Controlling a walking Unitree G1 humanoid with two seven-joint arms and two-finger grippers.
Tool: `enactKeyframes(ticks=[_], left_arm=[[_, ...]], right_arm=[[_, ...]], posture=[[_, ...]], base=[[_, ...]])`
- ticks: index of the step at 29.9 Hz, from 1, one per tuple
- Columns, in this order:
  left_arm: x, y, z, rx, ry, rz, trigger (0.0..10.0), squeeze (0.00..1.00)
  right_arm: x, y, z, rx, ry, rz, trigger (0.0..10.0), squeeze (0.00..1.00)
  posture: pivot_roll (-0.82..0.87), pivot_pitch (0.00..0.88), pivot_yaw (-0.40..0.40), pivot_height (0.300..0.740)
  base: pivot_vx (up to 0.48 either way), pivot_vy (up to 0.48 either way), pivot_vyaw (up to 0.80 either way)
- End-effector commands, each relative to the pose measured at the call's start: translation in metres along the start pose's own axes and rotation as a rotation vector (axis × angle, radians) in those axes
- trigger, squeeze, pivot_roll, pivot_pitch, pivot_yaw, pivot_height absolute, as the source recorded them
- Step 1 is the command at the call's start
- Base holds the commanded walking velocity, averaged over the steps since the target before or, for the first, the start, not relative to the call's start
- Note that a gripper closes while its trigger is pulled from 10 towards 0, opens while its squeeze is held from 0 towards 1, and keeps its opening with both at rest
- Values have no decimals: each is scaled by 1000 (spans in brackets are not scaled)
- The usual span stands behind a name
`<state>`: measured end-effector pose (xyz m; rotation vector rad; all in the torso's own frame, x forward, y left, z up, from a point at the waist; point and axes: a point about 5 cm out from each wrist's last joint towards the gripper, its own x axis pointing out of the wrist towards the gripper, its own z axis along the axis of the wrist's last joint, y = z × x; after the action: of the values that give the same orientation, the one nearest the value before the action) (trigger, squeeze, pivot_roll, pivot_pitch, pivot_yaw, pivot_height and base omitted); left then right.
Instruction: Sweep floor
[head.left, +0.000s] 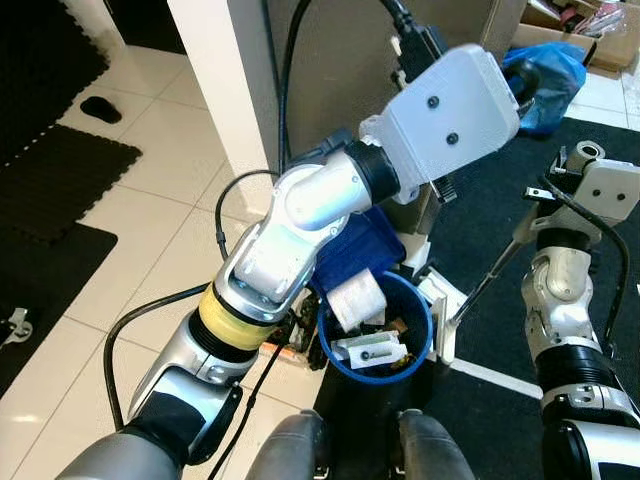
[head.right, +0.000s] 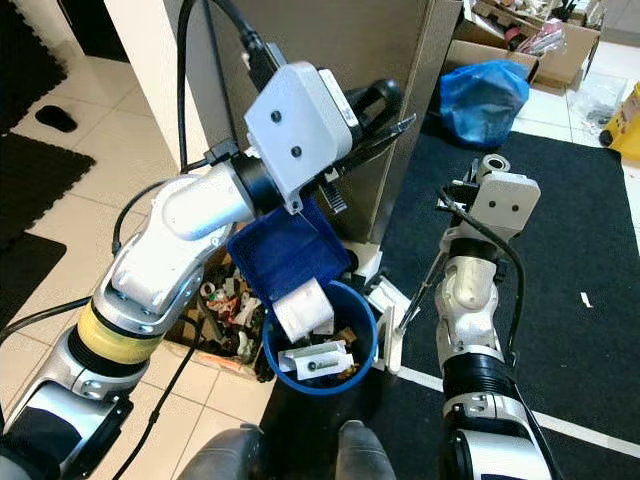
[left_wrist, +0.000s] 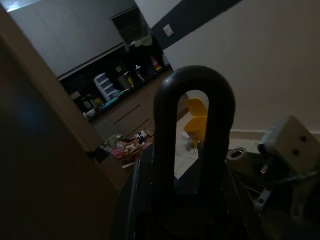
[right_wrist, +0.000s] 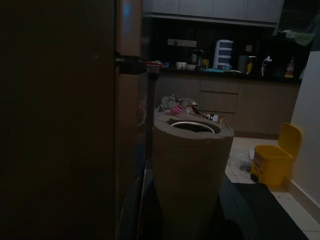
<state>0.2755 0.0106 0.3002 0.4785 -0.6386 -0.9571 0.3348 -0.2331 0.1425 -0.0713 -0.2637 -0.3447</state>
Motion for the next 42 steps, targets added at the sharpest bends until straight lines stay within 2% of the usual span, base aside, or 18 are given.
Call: enactKeyframes(ticks=[1,2,5,6,9,10,11,13,14,17,19,22,27,30,42], left_arm=[[0,-1,2,36,-8,-19,10000,0],[0,0,4,-24,-18,-6,10000,0],[1,1,5,-46,-24,1,10000,0],[0,9,4,-42,-20,59,10000,0],[0,13,4,-48,-21,89,10000,0],[0,20,5,-80,-30,138,10000,0],[0,20,5,-80,-30,138,10000,0],[-6,50,11,-214,-80,358,10000,0],[-6,50,11,-214,-80,358,10000,0],[-20,79,18,-331,-146,555,10000,0],[-28,90,22,-364,-181,619,10000,0],[-35,99,25,-380,-200,661,10000,0],[-38,103,22,-392,-181,691,10000,0],[-43,100,8,-417,-113,725,10000,0],[-42,98,1,-431,-80,723,10000,0]], right_arm=[[1,-1,4,14,-33,-11,10000,0],[1,-1,4,14,-34,-11,10000,0],[1,-1,5,13,-34,-10,10000,0],[1,-1,5,12,-36,-12,10000,0],[1,-2,5,11,-37,-12,10000,0],[1,-3,6,9,-39,-13,10000,0],[1,-3,6,9,-39,-13,10000,0],[2,-7,8,-16,-48,-18,10000,0],[2,-7,8,-16,-48,-18,10000,0],[2,-13,8,-37,-46,-27,10000,0],[3,-15,8,-42,-44,-33,10000,0],[4,-18,8,-51,-44,-38,10000,0],[6,-23,8,-78,-40,-54,10000,0],[9,-37,10,-95,-40,-87,10000,0],[5,-41,3,-62,-4,-111,10000,0]], posture=[[-16,107,32,740],[-17,107,32,740],[-17,107,32,740],[-20,109,31,740],[-20,109,31,740],[-20,109,31,740],[-20,109,31,740],[-24,108,27,740],[-24,108,27,740],[-25,107,24,740],[-24,106,21,740],[-20,104,18,740],[-20,102,14,740],[-28,101,18,740],[-35,96,27,740]], base=[[0,0,0],[0,0,0],[0,0,0],[0,0,0],[0,0,0],[0,0,0],[0,0,0],[0,0,0],[0,0,0],[0,0,0],[0,0,0],[0,0,0],[0,0,0],[0,0,0],[0,0,-633]])
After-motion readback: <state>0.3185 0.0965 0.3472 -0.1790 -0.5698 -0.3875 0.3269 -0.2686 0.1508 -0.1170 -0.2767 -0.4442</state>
